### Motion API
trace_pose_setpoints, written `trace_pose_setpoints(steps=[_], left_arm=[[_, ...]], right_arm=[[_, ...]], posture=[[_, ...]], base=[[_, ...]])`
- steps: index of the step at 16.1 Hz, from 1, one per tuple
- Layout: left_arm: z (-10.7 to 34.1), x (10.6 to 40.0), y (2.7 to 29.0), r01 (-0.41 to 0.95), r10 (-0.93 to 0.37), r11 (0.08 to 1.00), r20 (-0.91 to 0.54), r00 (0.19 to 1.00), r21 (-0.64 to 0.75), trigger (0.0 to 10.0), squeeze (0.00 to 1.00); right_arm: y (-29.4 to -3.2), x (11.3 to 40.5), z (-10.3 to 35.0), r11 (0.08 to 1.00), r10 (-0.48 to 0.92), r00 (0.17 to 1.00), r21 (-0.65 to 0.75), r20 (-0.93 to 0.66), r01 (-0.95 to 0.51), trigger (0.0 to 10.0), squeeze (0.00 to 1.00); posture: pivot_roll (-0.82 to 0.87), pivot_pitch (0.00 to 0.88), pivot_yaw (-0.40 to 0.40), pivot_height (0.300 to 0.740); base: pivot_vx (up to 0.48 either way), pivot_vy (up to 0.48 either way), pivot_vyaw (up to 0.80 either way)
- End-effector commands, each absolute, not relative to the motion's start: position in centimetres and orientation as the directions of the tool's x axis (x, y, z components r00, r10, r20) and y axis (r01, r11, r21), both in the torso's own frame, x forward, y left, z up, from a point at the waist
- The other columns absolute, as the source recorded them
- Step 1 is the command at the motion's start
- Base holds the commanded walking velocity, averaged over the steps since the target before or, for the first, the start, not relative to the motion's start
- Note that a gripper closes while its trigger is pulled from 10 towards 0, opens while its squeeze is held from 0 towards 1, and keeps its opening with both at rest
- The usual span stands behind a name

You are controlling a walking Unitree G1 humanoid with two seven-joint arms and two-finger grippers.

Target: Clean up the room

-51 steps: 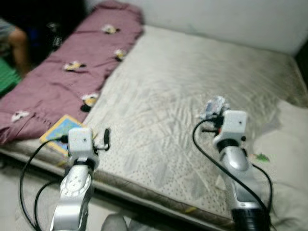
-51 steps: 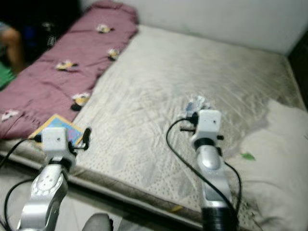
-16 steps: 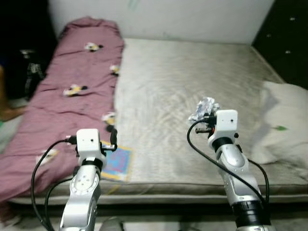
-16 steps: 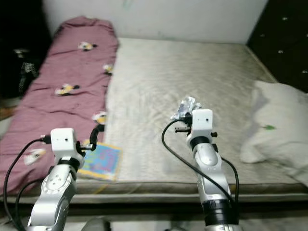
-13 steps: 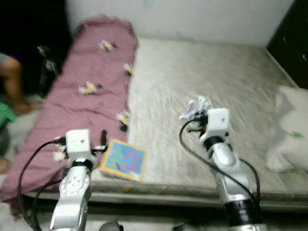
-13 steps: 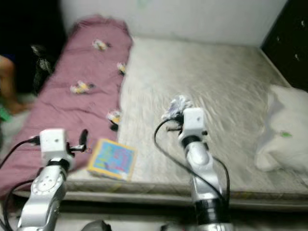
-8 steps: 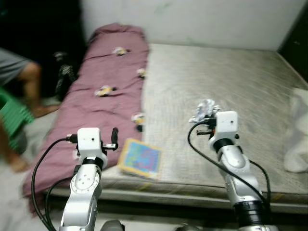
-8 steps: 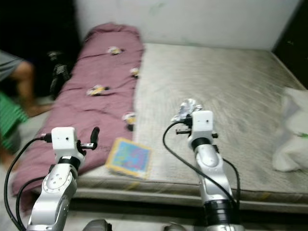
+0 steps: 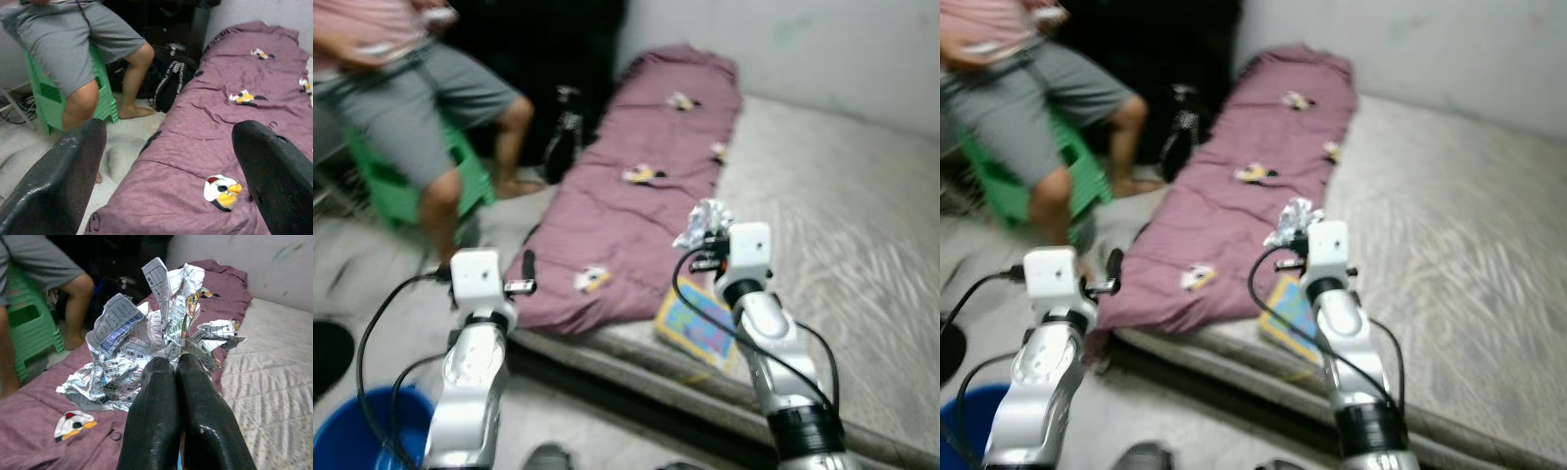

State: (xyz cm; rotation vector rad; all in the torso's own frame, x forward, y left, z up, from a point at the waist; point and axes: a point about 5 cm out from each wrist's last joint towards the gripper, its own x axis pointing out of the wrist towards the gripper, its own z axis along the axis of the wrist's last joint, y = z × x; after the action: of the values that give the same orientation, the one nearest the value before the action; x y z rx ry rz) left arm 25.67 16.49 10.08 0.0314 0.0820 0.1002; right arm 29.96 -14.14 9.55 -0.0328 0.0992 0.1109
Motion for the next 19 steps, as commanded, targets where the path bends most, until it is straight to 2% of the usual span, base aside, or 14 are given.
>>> trace_pose_setpoints(steps=[1,6,11,19], left_arm=[[10.7,25.6,16.9,-0.115,0.118,0.992,-0.063,0.991,0.05,10.0,0.0],[9.2,24.5,15.8,-0.093,0.096,0.995,-0.121,0.988,0.029,10.0,0.0],[9.4,24.9,15.9,-0.084,0.087,0.996,-0.113,0.99,0.026,10.0,0.0],[9.1,24.7,15.6,-0.081,0.082,0.997,-0.13,0.988,0.011,10.0,0.0]], right_arm=[[-13.9,30.1,10.1,0.992,0.118,0.99,-0.031,-0.079,-0.121,10.0,0.0],[-14.1,30.0,10.0,0.991,0.123,0.989,-0.036,-0.085,-0.127,10.0,0.0],[-14.0,30.2,9.9,0.991,0.129,0.988,-0.023,-0.09,-0.131,10.0,0.0],[-13.7,30.2,9.8,0.989,0.143,0.985,-0.027,-0.092,-0.146,10.0,0.0]], posture=[[0.03,0.0,-0.072,0.74],[0.01,0.0,-0.074,0.74],[0.01,0.0,-0.079,0.74],[0.01,0.0,-0.079,0.74]], base=[[0.0,0.0,0.8],[0.0,0.0,0.8],[0.0,0.0,0.0],[0.0,0.48,0.0]])
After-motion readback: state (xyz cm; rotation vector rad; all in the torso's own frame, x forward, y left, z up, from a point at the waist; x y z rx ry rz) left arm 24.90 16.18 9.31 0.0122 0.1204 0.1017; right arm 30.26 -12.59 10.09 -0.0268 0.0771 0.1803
